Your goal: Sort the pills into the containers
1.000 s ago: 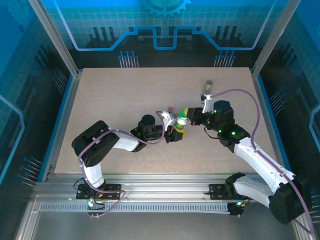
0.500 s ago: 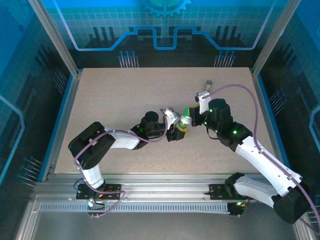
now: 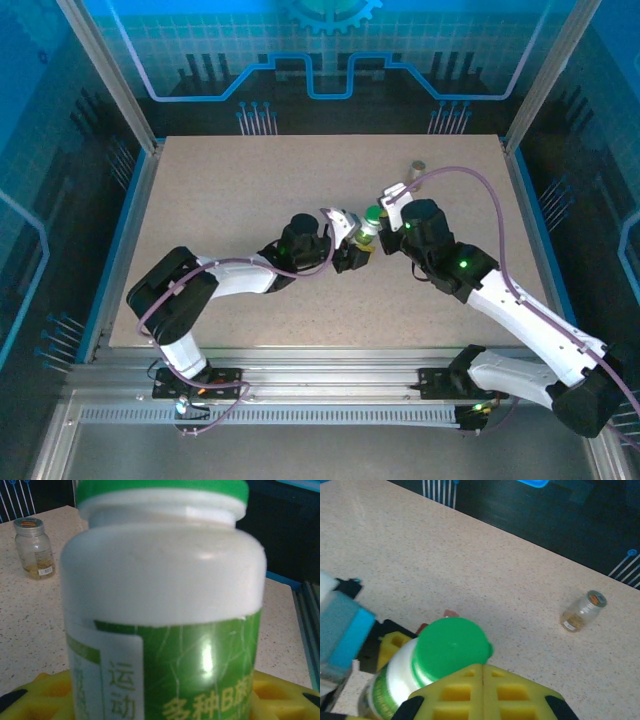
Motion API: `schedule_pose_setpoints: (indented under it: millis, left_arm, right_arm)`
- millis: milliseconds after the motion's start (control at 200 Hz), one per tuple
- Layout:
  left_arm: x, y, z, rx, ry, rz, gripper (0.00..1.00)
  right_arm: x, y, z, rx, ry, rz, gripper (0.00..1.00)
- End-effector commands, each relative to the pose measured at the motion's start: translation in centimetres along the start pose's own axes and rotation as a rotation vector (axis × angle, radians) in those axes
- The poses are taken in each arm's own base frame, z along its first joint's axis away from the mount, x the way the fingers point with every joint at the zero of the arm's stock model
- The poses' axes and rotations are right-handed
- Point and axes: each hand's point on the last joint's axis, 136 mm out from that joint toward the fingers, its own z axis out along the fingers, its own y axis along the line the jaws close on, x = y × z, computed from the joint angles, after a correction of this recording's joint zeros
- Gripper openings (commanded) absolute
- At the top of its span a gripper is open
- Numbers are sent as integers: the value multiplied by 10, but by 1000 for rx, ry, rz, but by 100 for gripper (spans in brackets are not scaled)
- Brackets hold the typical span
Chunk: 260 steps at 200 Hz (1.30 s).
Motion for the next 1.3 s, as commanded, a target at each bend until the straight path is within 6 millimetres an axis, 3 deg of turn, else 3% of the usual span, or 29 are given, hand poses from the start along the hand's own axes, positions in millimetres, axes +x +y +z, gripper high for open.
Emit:
schedule_pose_setpoints:
  millis: [0, 40, 100, 215, 360, 460, 575, 800, 1096, 1296]
  left_arm:
    - [-17, 1, -1, -21, -8, 50, 0]
    - [-18, -2, -1, -13, -22, 64, 0]
    - [-19, -2, -3, -13, -34, 68, 0]
    - [-18, -2, -3, -17, -33, 76, 0]
    - [-20, -3, -8, -15, -65, 79, 0]
    - [-23, -5, -12, 1, -101, 69, 0]
    - [-24, -8, -14, 21, -114, 59, 0]
    - [-22, -11, -14, 34, -105, 52, 0]
    - [-16, -12, -9, 48, -66, 37, 0]
    - [-15, -11, -4, 47, -25, 38, 0]
  right_arm:
    - [-37, 16, -22, -115, -121, 47, 0]
    - [-41, 18, -25, -133, -133, 74, 0]
    - [-45, 13, -30, -140, -138, 136, 14]
    - [-39, -6, -34, -162, -101, 298, 19]
    - [-5, -34, -20, -149, 2, 450, 26]
    - [17, -39, -2, -194, 58, 544, 30]
    - [25, -33, 15, -265, 89, 621, 33]
    - [18, -19, 34, -352, 98, 683, 37]
    - [-10, -11, 26, -440, 19, 701, 39]
    - [-10, 5, 28, -511, 57, 717, 47]
